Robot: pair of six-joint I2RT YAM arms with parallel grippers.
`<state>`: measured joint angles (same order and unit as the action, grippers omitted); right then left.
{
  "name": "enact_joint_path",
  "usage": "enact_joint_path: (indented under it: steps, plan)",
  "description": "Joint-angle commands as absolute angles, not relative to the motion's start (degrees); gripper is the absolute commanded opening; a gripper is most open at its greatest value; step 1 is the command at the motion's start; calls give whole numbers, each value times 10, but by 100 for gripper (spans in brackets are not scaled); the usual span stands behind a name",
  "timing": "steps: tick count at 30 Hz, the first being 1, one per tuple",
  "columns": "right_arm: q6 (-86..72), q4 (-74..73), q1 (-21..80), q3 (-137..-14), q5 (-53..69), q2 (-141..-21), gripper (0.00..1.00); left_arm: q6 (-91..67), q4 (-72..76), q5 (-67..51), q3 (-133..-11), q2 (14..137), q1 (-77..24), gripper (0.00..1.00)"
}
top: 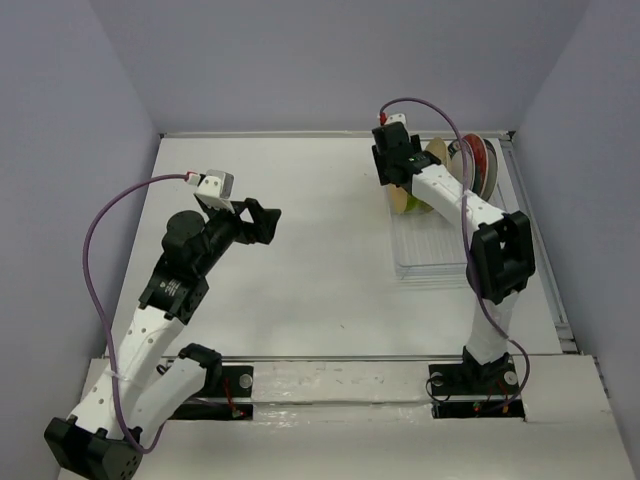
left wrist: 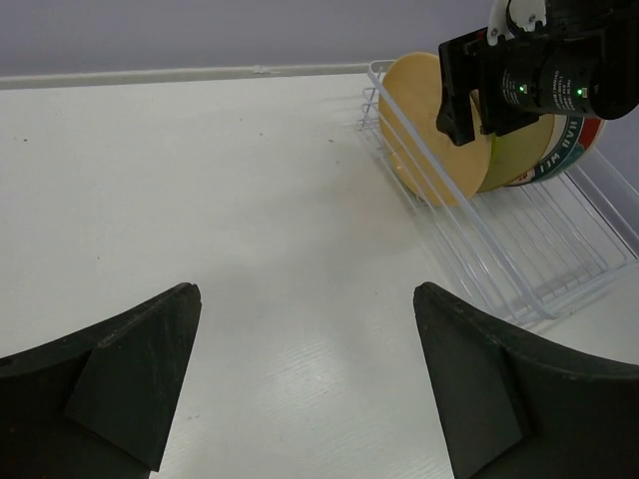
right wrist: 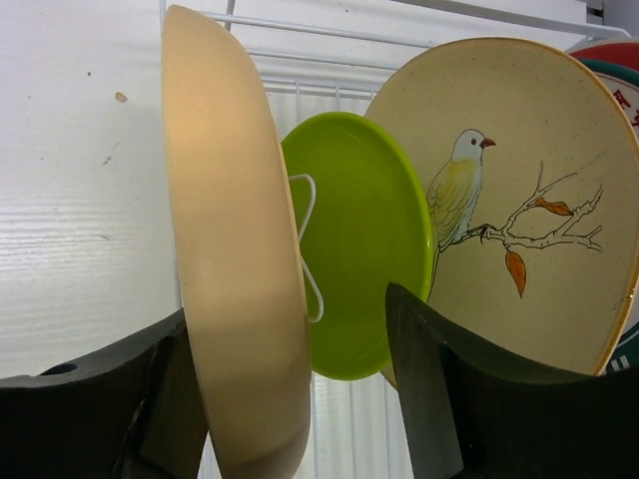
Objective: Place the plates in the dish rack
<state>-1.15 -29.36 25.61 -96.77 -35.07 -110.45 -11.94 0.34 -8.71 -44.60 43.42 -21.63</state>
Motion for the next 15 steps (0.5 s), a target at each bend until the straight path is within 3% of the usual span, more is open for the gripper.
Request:
enact_joint_path:
  steps: [1,4,15]
  plan:
    - [-24,-290,265,-983,-348,-1057,78,-106,18,-76,-450,435,-214,99]
    - [-37,-277,265,-972,-342,-1014,99,-104,17,-67,-449,435,-214,99]
    - [-62,-78,265,-768,-314,-703,100,-91,11,-14,-450,434,-214,99]
